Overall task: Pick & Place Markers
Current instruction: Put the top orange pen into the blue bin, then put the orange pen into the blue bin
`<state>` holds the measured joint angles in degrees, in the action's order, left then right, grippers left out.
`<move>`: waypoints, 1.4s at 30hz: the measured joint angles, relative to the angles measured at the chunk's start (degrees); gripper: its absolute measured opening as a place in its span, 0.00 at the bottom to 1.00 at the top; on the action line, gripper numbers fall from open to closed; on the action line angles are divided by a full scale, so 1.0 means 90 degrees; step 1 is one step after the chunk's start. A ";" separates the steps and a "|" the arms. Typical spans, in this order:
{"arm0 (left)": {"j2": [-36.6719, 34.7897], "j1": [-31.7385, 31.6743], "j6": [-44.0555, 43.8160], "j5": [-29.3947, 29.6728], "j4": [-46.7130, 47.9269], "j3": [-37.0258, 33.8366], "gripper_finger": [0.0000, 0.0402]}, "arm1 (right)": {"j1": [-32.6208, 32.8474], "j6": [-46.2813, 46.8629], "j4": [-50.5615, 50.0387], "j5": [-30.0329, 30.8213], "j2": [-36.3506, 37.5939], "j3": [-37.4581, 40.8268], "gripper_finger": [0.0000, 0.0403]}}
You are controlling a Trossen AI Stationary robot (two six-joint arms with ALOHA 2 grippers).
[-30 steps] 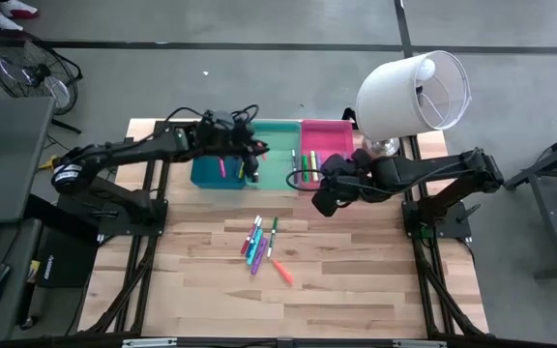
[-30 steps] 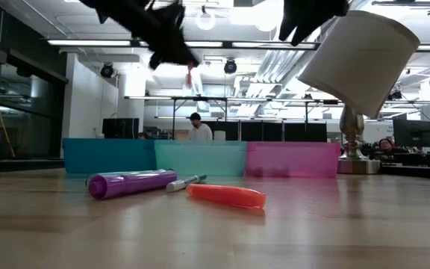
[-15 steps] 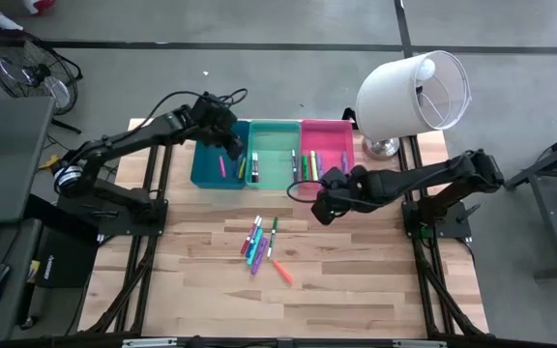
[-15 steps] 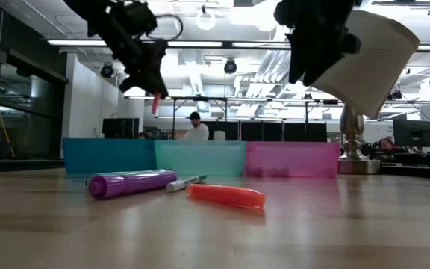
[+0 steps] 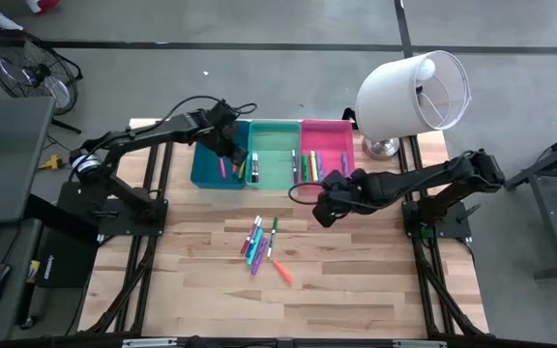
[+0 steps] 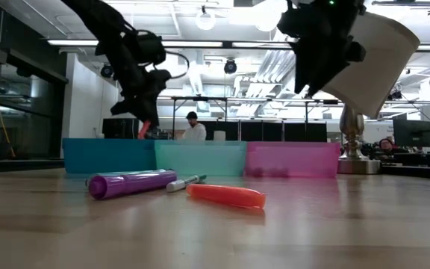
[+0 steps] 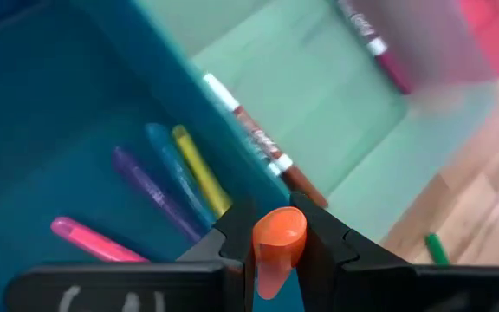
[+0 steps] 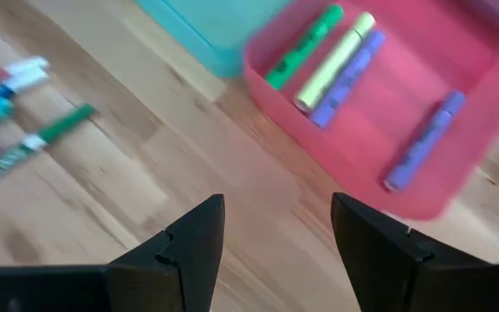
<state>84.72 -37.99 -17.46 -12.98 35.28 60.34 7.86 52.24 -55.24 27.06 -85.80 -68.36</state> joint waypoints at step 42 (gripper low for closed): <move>0.0580 -0.0027 -0.0397 0.0755 0.0566 0.0179 0.37 | 0.0357 0.0498 0.0165 0.0291 0.1461 0.1449 0.50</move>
<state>89.95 -38.24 -21.04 -6.18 40.37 61.95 11.07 56.72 -53.75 29.68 -72.65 -55.32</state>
